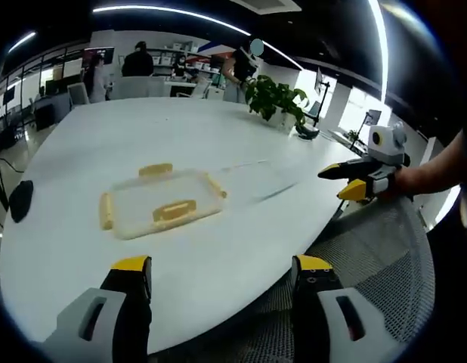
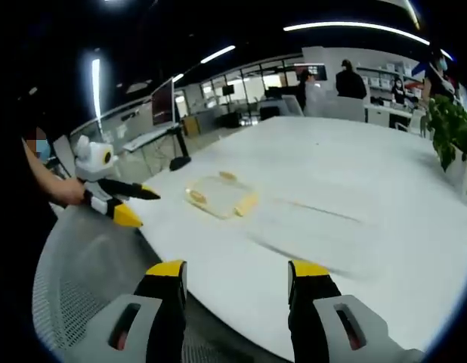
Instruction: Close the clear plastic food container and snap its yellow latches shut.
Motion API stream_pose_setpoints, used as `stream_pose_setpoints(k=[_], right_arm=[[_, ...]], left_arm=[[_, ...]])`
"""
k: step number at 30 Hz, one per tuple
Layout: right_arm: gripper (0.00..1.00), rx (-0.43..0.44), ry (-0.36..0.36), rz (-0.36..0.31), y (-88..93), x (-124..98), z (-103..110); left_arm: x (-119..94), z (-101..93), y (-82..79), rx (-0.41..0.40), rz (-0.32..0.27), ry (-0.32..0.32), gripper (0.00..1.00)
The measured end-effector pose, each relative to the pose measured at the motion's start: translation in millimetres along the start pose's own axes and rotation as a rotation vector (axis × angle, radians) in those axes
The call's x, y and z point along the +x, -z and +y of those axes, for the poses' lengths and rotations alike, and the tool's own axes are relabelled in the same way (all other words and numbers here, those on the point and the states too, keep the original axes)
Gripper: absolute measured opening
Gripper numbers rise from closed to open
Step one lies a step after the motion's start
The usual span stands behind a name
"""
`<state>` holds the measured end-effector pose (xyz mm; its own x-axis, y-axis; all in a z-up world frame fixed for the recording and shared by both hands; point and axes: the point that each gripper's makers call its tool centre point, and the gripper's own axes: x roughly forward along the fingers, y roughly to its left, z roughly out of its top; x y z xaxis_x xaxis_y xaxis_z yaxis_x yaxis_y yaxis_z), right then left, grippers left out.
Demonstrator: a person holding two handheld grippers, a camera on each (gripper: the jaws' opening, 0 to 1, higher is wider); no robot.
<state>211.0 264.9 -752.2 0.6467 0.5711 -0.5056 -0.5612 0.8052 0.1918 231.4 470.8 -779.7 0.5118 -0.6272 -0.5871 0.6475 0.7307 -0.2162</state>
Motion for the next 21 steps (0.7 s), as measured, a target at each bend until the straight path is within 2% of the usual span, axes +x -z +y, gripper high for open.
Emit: stream_pose_setpoints(k=[11, 21], right_arm=[[0.53, -0.004, -0.003, 0.021, 4.6, 1.2, 0.8], [0.53, -0.002, -0.001, 0.013, 2.5, 1.7, 1.4]], left_arm=[[-1.3, 1.4, 1.5, -0.012, -0.002, -0.004, 0.76], [-0.9, -0.1, 3.5, -0.001, 0.011, 0.004, 0.75]])
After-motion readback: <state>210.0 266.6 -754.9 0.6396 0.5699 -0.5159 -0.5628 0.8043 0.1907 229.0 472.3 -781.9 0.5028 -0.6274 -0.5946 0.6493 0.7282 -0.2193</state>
